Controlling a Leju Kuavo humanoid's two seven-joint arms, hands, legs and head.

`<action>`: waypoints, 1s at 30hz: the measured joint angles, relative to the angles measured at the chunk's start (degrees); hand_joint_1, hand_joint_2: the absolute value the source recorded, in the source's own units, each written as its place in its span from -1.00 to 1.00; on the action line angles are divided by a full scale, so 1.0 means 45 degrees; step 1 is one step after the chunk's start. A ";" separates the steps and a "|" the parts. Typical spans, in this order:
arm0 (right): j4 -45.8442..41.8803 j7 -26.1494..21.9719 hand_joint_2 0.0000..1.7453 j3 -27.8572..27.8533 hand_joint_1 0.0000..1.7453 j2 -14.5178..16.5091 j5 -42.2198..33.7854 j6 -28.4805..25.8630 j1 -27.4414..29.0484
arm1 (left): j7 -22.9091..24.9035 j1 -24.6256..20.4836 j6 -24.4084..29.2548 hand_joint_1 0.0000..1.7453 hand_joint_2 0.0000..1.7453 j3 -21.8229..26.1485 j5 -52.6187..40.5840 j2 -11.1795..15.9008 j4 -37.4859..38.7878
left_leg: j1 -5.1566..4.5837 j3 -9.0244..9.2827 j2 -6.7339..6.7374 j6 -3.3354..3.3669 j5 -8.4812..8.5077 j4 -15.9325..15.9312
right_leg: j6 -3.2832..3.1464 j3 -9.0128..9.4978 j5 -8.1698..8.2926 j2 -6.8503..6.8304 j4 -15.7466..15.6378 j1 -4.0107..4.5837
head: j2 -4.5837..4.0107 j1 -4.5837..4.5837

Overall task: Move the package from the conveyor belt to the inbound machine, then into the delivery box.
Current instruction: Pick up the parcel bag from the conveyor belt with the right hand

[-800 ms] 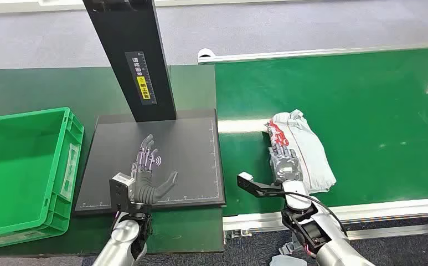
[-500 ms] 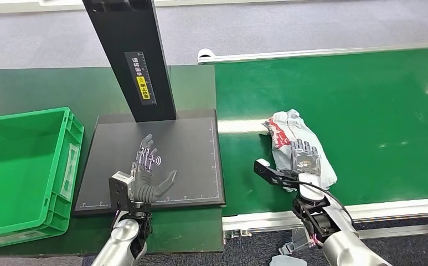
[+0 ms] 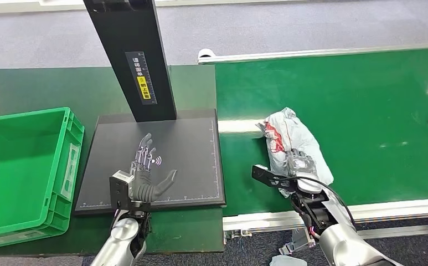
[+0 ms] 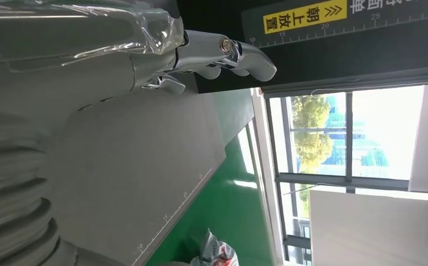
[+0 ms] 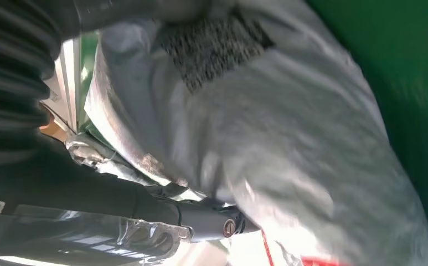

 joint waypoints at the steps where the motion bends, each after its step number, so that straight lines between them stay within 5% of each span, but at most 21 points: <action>1: 0.0080 -0.0075 1.00 -0.0012 1.00 0.0022 -0.0052 0.0183 -0.0062 | 0.0000 -0.0040 0.0000 -1.00 1.00 0.0000 -0.0019 -0.0019 0.0045 | 0.0000 0.0002 0.0000 0.0000 0.0000 0.0000 | 0.0000 0.0002 0.0000 0.0000 0.0000 0.0000 | 0.0000 0.0000; 11: 0.0404 -0.1165 1.00 -0.0377 1.00 0.0120 -0.0871 0.0828 -0.0654 | 0.0055 -0.0125 -0.0012 -1.00 1.00 0.0013 -0.0049 -0.0061 0.0128 | 0.0000 0.0037 0.0000 0.0000 -0.0001 -0.0001 | 0.0000 0.0040 -0.0001 0.0000 -0.0002 0.0002 | 0.0000 0.0000; 26: 0.0407 -0.2352 1.00 -0.0893 1.00 0.0214 -0.1784 0.0300 -0.0676 | 0.0204 0.0290 -0.0429 -1.00 1.00 0.0214 0.0432 0.0097 -0.0426 | 0.0001 0.0033 -0.0001 -0.0001 -0.0001 -0.0002 | -0.0001 0.0036 -0.0001 0.0000 -0.0001 0.0003 | 0.0000 0.0000; 30: 0.0318 -0.3348 1.00 -0.1024 1.00 0.0210 -0.2386 -0.0690 -0.0554 | 0.0187 0.0420 -0.0409 -1.00 1.00 0.0308 0.0720 0.0168 -0.0641 | 0.0001 0.0025 0.0001 -0.0001 -0.0001 -0.0002 | -0.0001 0.0033 -0.0001 0.0001 0.0000 0.0003 | 0.0000 0.0003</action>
